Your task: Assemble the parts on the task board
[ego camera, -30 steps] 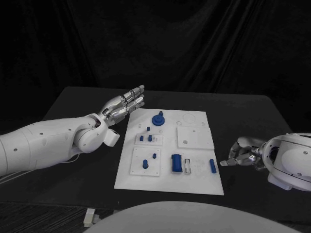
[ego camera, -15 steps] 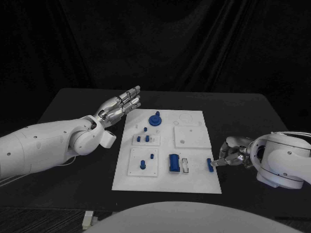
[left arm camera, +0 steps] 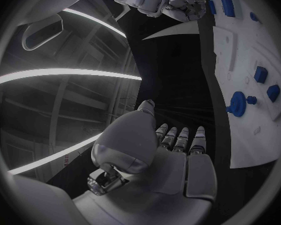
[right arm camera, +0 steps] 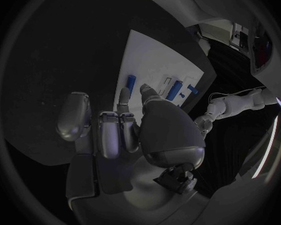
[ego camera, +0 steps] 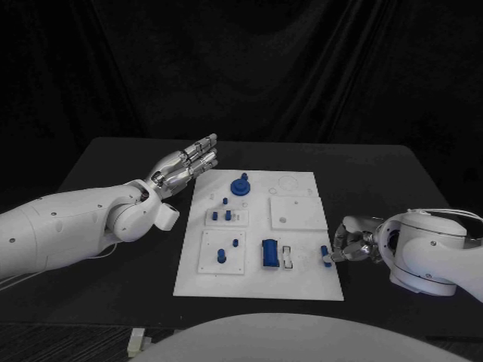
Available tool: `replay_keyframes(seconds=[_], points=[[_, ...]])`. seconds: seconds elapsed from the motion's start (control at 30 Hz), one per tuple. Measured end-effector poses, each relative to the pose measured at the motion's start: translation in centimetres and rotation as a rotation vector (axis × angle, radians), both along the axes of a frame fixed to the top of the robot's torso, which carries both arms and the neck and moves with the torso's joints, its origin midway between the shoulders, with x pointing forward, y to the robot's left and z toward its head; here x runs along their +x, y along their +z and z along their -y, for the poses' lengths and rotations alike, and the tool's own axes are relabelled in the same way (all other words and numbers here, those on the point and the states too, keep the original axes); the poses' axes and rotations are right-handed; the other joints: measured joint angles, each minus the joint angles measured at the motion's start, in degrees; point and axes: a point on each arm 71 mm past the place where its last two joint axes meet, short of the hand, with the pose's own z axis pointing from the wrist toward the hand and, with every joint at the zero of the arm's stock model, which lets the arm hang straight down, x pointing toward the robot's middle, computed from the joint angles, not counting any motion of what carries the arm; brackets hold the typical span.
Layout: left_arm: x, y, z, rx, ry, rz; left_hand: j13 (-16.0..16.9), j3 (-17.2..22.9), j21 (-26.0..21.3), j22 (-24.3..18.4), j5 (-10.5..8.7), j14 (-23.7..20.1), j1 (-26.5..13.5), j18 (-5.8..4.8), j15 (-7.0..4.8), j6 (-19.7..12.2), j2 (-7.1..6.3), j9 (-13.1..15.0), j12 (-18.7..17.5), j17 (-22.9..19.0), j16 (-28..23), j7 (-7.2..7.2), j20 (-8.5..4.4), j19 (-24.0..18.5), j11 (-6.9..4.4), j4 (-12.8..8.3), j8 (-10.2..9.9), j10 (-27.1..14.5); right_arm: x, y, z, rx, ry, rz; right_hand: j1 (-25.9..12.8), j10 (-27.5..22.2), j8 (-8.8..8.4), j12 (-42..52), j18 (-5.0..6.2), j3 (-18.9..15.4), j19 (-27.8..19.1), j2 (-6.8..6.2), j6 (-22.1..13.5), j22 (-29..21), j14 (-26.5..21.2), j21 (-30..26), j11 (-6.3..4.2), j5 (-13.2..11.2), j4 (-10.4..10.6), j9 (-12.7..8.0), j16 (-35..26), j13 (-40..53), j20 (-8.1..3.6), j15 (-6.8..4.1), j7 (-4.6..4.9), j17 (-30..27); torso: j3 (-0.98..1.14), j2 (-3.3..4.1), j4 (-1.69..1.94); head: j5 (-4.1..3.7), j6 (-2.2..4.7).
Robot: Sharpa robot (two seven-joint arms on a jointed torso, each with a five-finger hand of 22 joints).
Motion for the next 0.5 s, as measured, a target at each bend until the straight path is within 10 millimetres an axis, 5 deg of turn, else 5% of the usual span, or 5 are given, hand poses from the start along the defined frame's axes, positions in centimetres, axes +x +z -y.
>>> replay_keyframes(seconds=[0.5], points=[[0.0,0.0,-0.1,0.001,0.002,0.000,0.0,0.0,0.0,0.0,0.23,0.0,0.0,0.00,0.00,0.0,0.00,0.0,0.0,0.0,0.0,0.00,0.00,0.0,0.00,0.0,0.0,0.0,0.5,-1.2,-0.2,-0.024,0.001,0.000,-0.3,0.0,-4.40,0.0,0.01,1.0,0.0,0.31,-0.8,0.0,0.0,-0.4,0.43,0.4,0.6,-3.3,0.0,0.0,0.00,0.00,1.00,0.0,-0.01,0.02,-0.03,0.06,0.00]])
